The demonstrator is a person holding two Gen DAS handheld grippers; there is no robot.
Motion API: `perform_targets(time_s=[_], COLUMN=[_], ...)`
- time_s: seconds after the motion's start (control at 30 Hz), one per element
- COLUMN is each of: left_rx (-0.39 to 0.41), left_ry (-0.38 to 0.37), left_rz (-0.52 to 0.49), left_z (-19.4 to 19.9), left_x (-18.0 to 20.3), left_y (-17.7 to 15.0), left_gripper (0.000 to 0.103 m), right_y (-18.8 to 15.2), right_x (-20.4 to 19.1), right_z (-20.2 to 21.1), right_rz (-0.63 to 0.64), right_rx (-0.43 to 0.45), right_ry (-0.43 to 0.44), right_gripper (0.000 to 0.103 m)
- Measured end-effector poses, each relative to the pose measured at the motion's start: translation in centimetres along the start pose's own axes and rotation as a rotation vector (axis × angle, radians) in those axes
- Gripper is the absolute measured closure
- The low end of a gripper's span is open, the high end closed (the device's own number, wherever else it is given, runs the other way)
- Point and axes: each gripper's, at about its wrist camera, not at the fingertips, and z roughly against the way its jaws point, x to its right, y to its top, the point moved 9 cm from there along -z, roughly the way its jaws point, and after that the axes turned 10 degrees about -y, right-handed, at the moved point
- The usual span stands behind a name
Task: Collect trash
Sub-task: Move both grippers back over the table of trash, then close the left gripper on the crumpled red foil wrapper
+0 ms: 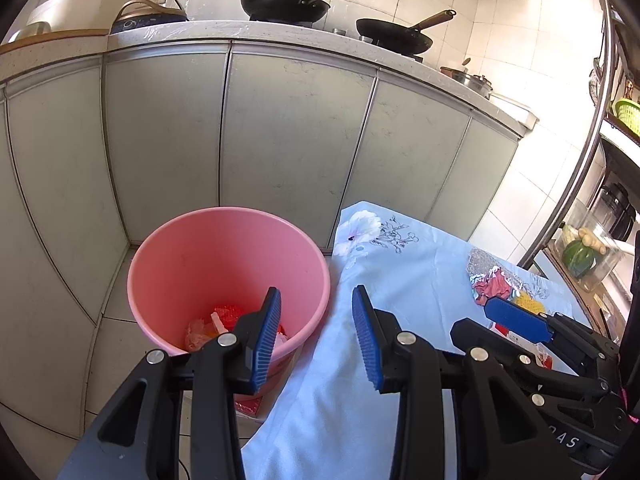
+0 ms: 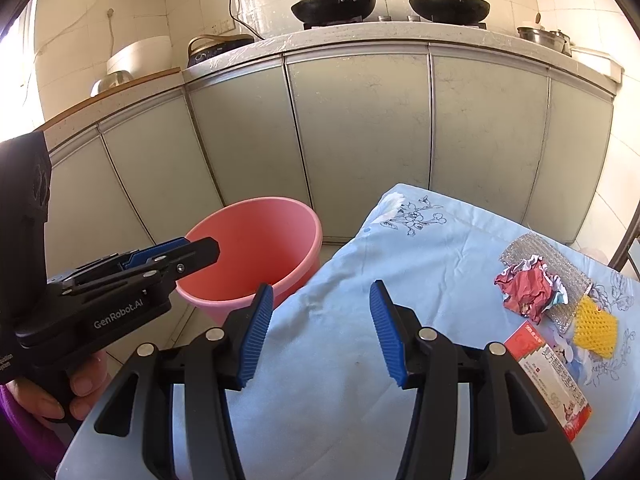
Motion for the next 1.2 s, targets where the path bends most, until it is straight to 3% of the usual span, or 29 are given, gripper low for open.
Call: perform_targets(time_s=[0.4,0.63,0.9,1.2], left_rx=[-0.025,-0.032,-0.092,-0.208], left_ry=[-0.028,-0.059,-0.206,-0.346], left_rz=[-0.039,-0.059,-0.166,-0.318], left_z=[-0.9,-1.3,-3.6,-9.0], left_x=[2.1,3.6,9.4,18.2], left_y=[-0.3,-0.1,0.1,-0.6], left_gripper=[0.065,0.060,0.058,0.058], right_y=[-0.9,-1.9,-4.1,-7.2], right_x=[1.6,4.4,11.2,19.6], right_z=[0.6,2.4,5.8,7.3], right_rz=[-0.021,-0.060,-0.135,-0.257], right_rx=[-0.010,-0.005,0.014,-0.015], right_ry=[-0.006,-0.028,-0.128,-0.221], right_gripper=[0.052,0.052,0.052,0.052])
